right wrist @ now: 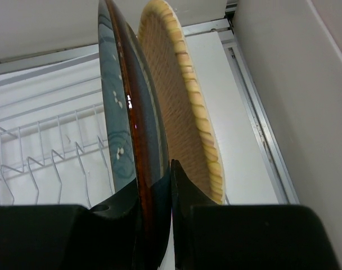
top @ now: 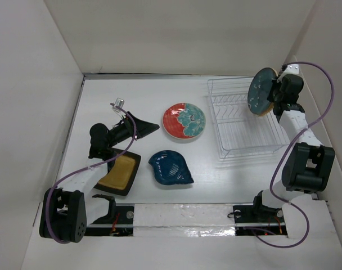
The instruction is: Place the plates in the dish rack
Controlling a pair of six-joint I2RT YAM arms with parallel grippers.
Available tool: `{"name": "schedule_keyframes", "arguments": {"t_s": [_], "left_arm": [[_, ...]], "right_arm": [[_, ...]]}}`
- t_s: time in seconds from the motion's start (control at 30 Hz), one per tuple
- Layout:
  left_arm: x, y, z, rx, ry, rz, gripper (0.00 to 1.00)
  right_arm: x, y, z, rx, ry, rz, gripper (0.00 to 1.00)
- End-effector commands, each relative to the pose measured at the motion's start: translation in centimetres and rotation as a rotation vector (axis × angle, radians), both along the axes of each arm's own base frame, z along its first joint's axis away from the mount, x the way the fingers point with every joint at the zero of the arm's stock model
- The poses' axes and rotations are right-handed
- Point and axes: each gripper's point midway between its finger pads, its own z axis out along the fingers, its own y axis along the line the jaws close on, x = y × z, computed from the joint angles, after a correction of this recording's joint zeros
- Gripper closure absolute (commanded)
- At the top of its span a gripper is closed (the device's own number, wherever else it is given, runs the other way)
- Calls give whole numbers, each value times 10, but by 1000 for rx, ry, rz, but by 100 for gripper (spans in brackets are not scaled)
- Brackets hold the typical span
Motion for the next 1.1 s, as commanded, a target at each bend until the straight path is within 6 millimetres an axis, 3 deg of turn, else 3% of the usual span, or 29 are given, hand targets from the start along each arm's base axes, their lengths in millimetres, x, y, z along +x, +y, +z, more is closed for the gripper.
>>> {"name": "schedule_keyframes", "arguments": {"t_s": [0.0,0.1,0.33,0.43,0.6,0.67,0.83,0.97,1.0,1.07], "left_arm": [[-3,0,8,6,-69,-5,48],[1,0,3,20,-56,8,48],[7,1,-2,44,-45,35,49],[8,2,-2,55,-52,42,49],[7,2,-1,56,-53,41,49],[6,2,1,55,-61,38,49],[5,2,4,53,-71,39,51],[5,2,6,53,-80,42,54],[5,2,6,55,-81,44,55],[6,3,7,57,-84,49,58]], "right_arm": [[21,9,77,-119,-247,3,100],[20,13,73,-184,-226,-1,98],[28,22,56,-141,-182,23,70],[30,22,48,-115,-155,13,70],[29,14,52,-102,-147,-43,68],[23,16,68,-78,-184,-48,65],[8,36,118,19,-284,14,40],[-8,53,148,85,-340,79,35],[-15,66,157,102,-360,122,35],[-23,82,159,132,-370,155,36]]}}
